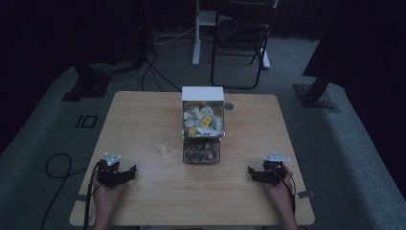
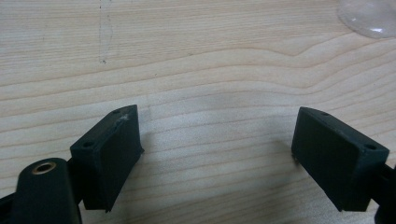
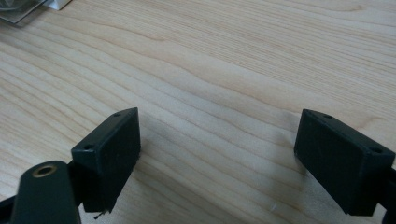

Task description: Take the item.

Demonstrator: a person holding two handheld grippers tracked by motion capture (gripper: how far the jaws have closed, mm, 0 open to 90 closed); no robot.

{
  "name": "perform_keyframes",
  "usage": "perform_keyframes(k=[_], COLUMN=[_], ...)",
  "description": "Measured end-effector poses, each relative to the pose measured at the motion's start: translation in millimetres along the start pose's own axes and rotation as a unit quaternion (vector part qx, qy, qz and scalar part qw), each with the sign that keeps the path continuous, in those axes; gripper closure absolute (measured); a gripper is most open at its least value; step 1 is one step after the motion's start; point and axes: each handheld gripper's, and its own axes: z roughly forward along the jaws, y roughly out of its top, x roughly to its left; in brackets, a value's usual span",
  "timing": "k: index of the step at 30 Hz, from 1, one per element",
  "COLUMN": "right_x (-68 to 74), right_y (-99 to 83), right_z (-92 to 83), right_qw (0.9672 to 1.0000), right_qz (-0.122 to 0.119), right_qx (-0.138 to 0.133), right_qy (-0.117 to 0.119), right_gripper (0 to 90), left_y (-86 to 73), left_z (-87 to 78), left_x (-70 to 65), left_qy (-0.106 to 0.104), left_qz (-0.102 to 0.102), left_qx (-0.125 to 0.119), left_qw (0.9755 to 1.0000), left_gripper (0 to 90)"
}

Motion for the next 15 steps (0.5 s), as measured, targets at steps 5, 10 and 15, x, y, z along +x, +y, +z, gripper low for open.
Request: perform_keyframes(k=[5, 10, 15], right_x=[0.0, 0.6, 0.9], right_y=[0.0, -0.2, -0.2], right_z=[0.0, -0.3, -0.4], right_qw=[1.0000, 1.0000, 1.0000], right_qz=[0.000, 0.000, -0.001], right_qx=[0.000, 0.001, 0.001], right_qy=[0.000, 0.000, 0.001], right_gripper=[14.3, 14.2, 14.2], left_y=[3.6, 4.1, 5.1], left_z=[-3.4, -7.0, -11.8], left_x=[1.2, -0.1, 0.4], left_qy=[-0.002, 0.008, 0.003], left_qz=[0.002, 0.001, -0.001], left_qx=[0.014, 0.019, 0.012], left_qw=[0.9999, 0.9998, 0.9999], left_gripper=[26.4, 36.0, 40.0])
